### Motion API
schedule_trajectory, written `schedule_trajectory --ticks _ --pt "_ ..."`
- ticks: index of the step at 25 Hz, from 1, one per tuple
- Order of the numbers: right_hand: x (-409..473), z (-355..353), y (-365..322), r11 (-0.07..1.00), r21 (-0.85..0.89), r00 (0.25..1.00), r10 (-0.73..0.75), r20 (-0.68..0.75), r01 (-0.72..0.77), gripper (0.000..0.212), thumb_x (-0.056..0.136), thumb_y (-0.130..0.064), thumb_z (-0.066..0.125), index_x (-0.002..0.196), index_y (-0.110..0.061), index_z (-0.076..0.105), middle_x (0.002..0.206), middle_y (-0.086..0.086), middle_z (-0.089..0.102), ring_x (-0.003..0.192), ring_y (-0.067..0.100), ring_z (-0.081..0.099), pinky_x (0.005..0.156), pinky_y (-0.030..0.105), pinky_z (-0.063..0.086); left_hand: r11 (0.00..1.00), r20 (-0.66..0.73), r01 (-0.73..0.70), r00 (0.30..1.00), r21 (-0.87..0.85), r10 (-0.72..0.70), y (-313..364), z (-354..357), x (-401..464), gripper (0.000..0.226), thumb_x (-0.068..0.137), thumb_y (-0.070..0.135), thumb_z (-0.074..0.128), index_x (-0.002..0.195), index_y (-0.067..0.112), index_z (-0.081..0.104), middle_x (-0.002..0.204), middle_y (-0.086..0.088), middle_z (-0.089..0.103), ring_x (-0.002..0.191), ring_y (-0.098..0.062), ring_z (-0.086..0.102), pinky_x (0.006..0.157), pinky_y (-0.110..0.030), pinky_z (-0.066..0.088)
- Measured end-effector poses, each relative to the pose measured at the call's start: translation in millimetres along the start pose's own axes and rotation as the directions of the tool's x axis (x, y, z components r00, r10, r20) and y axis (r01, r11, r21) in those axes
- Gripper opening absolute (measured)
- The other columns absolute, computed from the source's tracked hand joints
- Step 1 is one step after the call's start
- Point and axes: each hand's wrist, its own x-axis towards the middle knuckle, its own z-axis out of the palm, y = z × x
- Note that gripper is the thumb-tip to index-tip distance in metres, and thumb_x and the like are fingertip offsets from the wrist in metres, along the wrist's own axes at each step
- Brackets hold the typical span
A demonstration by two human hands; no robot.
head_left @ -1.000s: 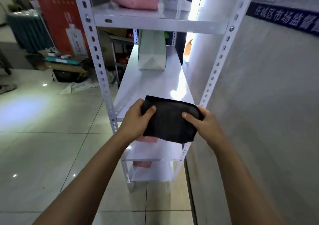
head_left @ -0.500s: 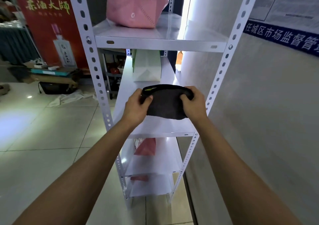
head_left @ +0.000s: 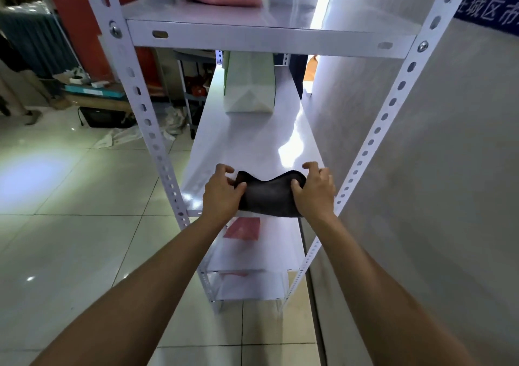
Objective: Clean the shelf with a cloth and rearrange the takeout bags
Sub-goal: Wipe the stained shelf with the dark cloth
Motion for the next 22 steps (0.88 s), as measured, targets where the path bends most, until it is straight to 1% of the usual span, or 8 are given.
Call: schedule_trajectory --ticks 1,3,6,9,13,16,19,22 --pt "-3.8 -1.7 -0.8 0.992 -0.111 0.992 -0.078 -0.099 0.067 0.037 0.095 -0.024 0.060 0.131 -0.021 0.054 0.129 0.010 0.058 0.121 0.031 0.052 0.104 0.042 0.042 0.994 -0.030 -0.062 0.997 0.090 0.065 -0.4 1.4 -2.5 0.035 0.089 0.024 0.070 0.119 0.023 0.051 0.119 -0.004 0.054 0.099 -0.018 0.057 0.082 -0.031 0.052" --pt "-21.3 0.1 -0.8 0.945 -0.175 0.933 -0.307 -0.188 0.275 0.028 0.092 -0.020 0.060 0.120 -0.020 0.063 0.122 0.006 0.061 0.112 0.029 0.055 0.098 0.041 0.042 0.944 -0.024 -0.228 0.970 0.238 0.241 -6.3 4.6 -12.8 0.027 0.091 0.021 0.068 0.115 0.023 0.056 0.123 -0.004 0.048 0.105 -0.019 0.053 0.082 -0.030 0.051" --pt "-56.1 17.4 7.6 0.877 -0.141 0.884 -0.467 -0.032 0.459 0.018 0.093 -0.021 0.057 0.107 -0.017 0.068 0.109 0.003 0.064 0.094 0.026 0.056 0.085 0.041 0.048 0.884 0.094 -0.365 0.931 0.291 0.353 -19.5 12.5 -29.5 0.015 0.096 0.017 0.059 0.110 0.018 0.065 0.119 -0.005 0.055 0.101 -0.023 0.054 0.079 -0.028 0.048" --pt "-59.8 29.4 13.4 0.905 -0.172 0.918 -0.396 -0.005 0.389 0.030 0.096 -0.016 0.058 0.125 -0.016 0.066 0.124 0.004 0.065 0.107 0.028 0.058 0.097 0.042 0.046 0.889 0.114 -0.355 0.935 0.290 0.336 -19.7 19.0 -31.4 0.026 0.100 0.017 0.052 0.124 0.017 0.064 0.129 -0.005 0.056 0.109 -0.021 0.055 0.085 -0.023 0.044" --pt "-42.9 27.7 18.0 0.889 -0.336 0.945 -0.328 0.011 0.312 0.042 0.099 -0.019 0.051 0.141 -0.016 0.057 0.140 0.005 0.059 0.140 0.027 0.044 0.124 0.043 0.018 0.839 0.281 -0.404 0.907 0.365 0.314 -15.2 31.4 -30.9 0.048 0.104 0.026 0.043 0.152 0.020 0.038 0.160 -0.005 0.031 0.129 -0.026 0.051 0.103 -0.036 0.046" --pt "-40.1 25.6 23.6 0.886 -0.382 0.964 -0.259 0.065 0.264 0.051 0.101 -0.024 0.045 0.151 -0.014 0.044 0.150 0.009 0.050 0.148 0.028 0.033 0.127 0.044 0.008 0.776 0.387 -0.458 0.872 0.433 0.299 -11.7 43.0 -29.5 0.062 0.104 0.041 0.039 0.158 0.020 0.016 0.167 -0.005 0.008 0.139 -0.028 0.041 0.112 -0.038 0.039" --pt "-38.0 24.0 30.7 0.904 -0.384 0.982 -0.166 0.086 0.186 0.062 0.103 -0.030 0.041 0.160 -0.013 0.023 0.163 0.012 0.031 0.153 0.029 0.022 0.127 0.042 0.010 0.729 0.472 -0.515 0.831 0.451 0.295 -4.4 56.3 -23.8 0.068 0.104 0.049 0.031 0.159 0.020 0.004 0.168 -0.006 -0.005 0.152 -0.027 0.018 0.120 -0.039 0.026" --pt "-34.5 21.5 30.1 0.916 -0.379 0.991 -0.104 0.083 0.128 0.065 0.104 -0.032 0.040 0.161 -0.011 0.016 0.164 0.013 0.025 0.152 0.031 0.021 0.125 0.041 0.016 0.714 0.502 -0.517 0.823 0.472 0.263 1.9 66.6 -16.2 0.068 0.104 0.051 0.028 0.159 0.023 -0.001 0.167 -0.003 -0.010 0.153 -0.026 0.010 0.121 -0.040 0.019"
